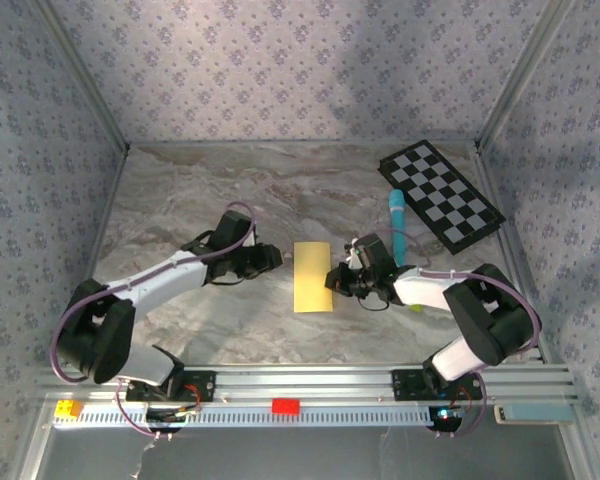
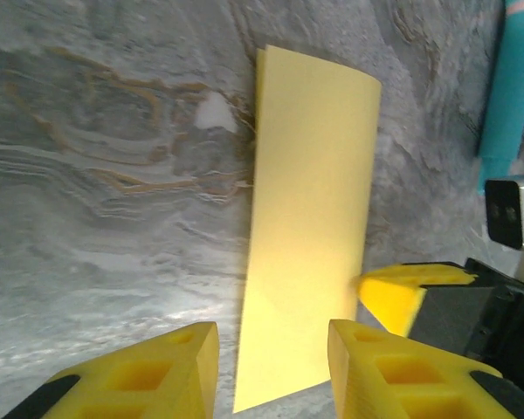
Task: Fold a paper plane with a square sheet of paper (pick it up from the middle)
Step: Third fold the triangle at the center of the table.
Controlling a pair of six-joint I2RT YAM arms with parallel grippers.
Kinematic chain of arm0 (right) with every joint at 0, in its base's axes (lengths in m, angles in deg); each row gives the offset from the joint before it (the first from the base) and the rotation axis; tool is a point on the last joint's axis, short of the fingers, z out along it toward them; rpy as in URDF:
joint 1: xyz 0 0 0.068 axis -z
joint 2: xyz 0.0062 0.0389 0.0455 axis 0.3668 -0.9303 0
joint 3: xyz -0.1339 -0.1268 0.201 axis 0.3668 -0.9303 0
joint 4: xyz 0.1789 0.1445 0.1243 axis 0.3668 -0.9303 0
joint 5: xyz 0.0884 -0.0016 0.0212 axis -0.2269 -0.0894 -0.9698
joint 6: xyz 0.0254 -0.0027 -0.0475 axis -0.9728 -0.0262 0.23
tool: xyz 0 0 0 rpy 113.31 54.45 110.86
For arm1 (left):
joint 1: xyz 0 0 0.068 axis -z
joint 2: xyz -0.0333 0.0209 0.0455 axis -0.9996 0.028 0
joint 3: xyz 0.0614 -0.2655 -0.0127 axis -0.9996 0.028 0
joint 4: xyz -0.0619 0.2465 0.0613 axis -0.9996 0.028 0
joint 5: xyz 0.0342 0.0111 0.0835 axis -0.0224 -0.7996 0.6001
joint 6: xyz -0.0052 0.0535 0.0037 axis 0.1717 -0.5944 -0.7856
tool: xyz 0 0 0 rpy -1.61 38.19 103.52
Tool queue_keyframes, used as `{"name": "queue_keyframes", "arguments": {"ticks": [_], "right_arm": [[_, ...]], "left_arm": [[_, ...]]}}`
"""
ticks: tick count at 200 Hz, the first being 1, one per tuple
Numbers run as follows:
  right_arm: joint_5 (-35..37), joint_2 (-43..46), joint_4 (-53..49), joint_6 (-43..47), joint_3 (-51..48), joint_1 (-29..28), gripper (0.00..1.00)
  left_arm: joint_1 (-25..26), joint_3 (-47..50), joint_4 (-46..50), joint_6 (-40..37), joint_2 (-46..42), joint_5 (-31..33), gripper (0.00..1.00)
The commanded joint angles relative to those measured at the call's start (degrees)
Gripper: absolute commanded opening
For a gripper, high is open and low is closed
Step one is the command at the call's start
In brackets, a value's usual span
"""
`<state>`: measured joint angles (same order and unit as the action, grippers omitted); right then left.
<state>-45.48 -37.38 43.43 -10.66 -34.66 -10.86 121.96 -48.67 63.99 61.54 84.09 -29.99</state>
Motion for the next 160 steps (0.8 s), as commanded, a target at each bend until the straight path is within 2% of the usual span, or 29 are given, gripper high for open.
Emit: {"name": "queue_keyframes", "arguments": {"ticks": [1,47,93,160], "right_arm": [[-1.88,-0.29,2.77,-1.6,-1.91,0.5,0.07],[-5.35,1.68,4.48,-2.37,-3.74,0.07,0.07],[-5.65,2.17,6.97,-3.06,-6.8,-0.45,0.08],[-5.48,-3.25,6.34,-2.71,-7.37,0.55,0.08]], "left_arm": [[0.53,-2.7,-1.45,-0.63,1.52,-3.71,0.37],[0.89,-2.72,-2.86,0.66,4.63,-5.56,0.37],[1.02,-2.83,-4.8,1.91,7.88,-8.19,0.38],[0.99,-4.51,-6.78,3.06,13.96,-12.24,0.42]]}}
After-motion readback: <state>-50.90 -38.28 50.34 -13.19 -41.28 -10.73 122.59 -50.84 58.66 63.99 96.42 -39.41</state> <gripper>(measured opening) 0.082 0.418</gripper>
